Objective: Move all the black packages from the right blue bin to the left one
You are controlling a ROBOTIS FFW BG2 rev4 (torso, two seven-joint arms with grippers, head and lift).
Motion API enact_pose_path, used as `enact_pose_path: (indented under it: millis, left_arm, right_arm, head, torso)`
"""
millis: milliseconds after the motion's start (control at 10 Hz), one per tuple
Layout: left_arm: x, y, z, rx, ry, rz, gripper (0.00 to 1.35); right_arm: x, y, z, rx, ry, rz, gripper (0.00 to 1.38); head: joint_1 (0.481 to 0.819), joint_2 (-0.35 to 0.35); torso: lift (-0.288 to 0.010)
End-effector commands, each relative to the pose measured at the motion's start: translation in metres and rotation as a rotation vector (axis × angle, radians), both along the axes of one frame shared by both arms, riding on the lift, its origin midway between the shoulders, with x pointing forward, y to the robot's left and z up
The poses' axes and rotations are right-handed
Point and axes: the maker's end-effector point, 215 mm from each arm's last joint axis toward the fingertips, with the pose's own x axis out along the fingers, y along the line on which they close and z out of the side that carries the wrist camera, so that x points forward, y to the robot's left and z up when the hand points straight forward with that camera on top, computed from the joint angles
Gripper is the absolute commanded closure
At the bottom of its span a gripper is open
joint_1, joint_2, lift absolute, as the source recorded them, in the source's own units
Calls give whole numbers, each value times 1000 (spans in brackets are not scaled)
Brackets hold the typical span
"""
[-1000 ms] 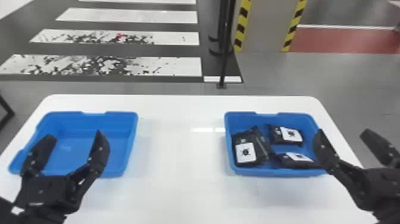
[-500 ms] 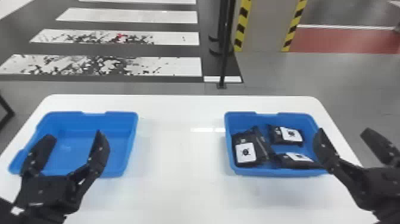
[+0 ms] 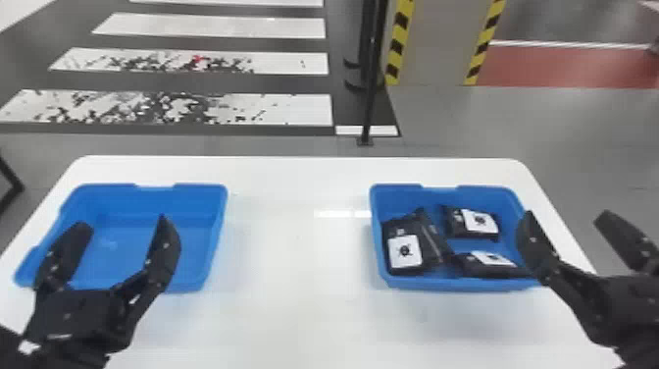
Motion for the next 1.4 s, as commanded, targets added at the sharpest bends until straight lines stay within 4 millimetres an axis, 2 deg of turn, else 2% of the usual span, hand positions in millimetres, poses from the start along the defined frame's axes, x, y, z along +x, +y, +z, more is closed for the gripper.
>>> enact_pose_path:
  millis: [0, 300, 400, 800, 1000, 1300]
  left_arm:
    - [0, 0, -1, -2, 5, 0, 88]
    - [1, -1, -2, -2, 9, -6, 88]
    - [1, -2, -3, -2, 11, -8, 88]
    - [3, -2, -9, -23, 24, -15, 88]
    - [3, -3, -11, -33, 25, -19, 88]
    - [4, -4, -14, -35, 29, -27, 88]
  right_arm:
    - [1, 3, -4, 21, 19, 8, 121]
    - [22, 23, -27, 37, 117, 57, 127]
    - [32, 35, -46, 64, 194, 88, 119]
    - [72, 64, -100, 45, 410, 190, 127]
    - [85, 63, -133, 7, 527, 188, 127]
    - [108, 60, -166, 8, 596, 189, 127]
  head:
    - [695, -41]
    - [695, -27]
    - [695, -16]
    - [695, 28]
    - [695, 40]
    - [695, 39]
  torso:
    - [-140]
    - [-140]
    - [-140]
    - [-140]
    - [-140]
    - [-140]
